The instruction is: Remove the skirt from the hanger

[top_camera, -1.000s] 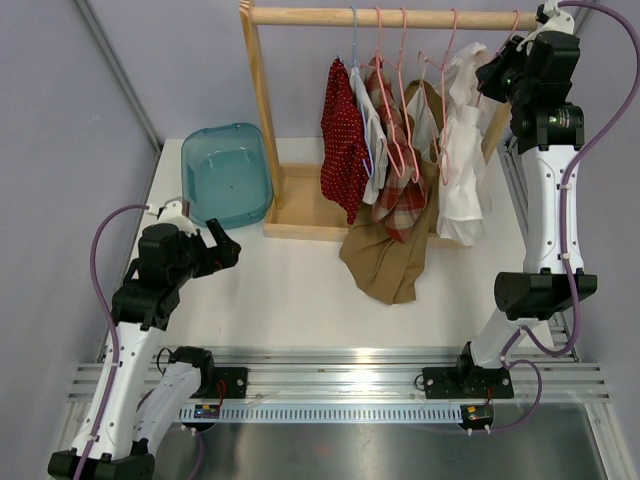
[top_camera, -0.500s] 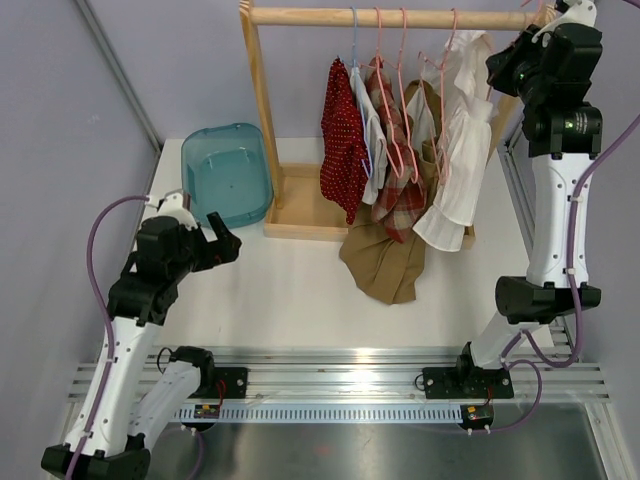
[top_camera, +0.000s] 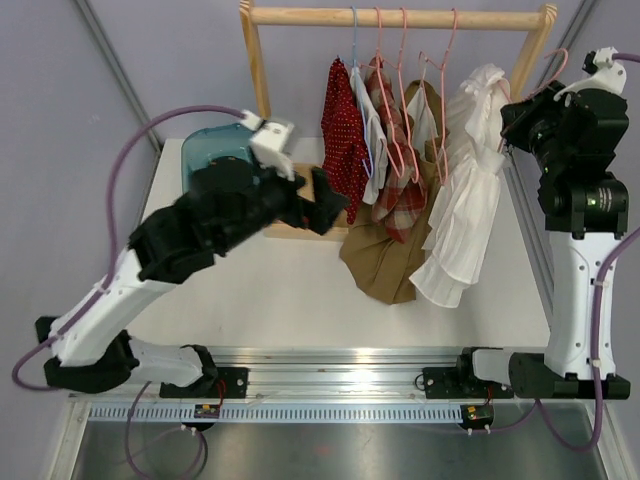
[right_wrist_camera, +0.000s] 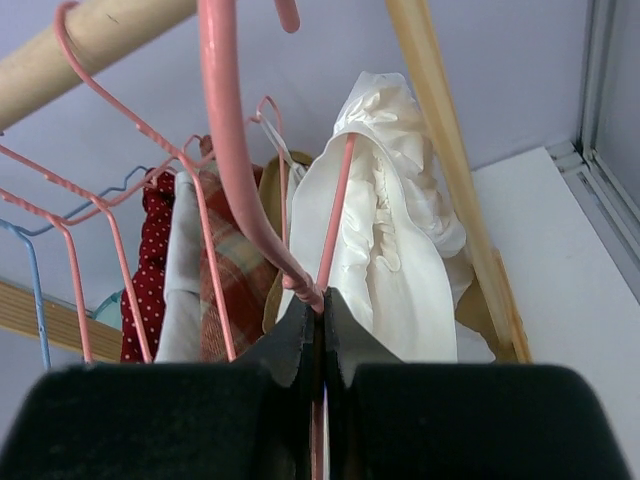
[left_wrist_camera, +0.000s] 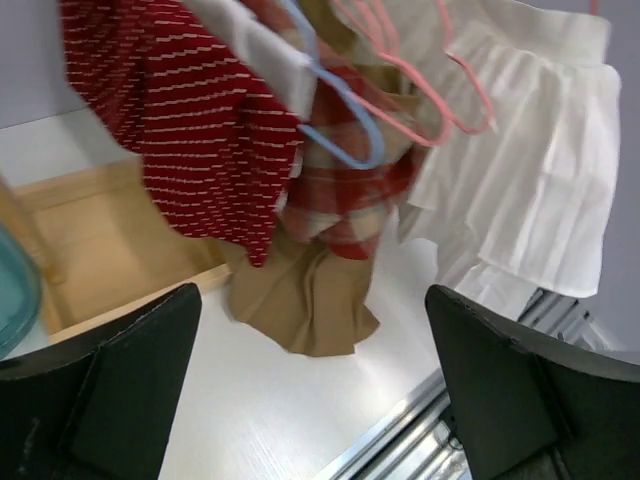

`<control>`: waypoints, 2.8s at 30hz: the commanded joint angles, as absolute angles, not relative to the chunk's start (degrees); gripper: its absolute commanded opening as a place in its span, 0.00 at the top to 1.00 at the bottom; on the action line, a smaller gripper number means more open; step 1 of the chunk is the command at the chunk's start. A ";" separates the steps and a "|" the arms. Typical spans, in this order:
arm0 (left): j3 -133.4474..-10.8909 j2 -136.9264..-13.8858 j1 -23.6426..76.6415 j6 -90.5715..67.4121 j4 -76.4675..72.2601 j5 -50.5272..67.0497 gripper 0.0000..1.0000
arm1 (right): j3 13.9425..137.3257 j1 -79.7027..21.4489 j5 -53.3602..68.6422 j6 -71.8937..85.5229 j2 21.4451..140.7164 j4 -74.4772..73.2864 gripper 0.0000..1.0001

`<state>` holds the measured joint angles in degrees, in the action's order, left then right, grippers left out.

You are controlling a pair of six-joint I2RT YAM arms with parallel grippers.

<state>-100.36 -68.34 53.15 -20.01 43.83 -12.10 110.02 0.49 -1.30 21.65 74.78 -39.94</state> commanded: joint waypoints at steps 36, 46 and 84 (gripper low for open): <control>-120.67 -104.41 89.21 -22.06 34.19 -32.69 0.53 | 98.44 0.35 -6.24 25.66 53.61 -47.11 1.00; -118.83 -104.50 89.12 -21.97 31.99 -30.15 0.29 | 98.70 0.35 -5.98 27.33 53.44 -47.20 1.00; -105.83 -104.58 119.36 -46.67 55.02 -57.92 1.00 | 103.96 0.35 -11.78 24.43 60.20 -45.08 1.00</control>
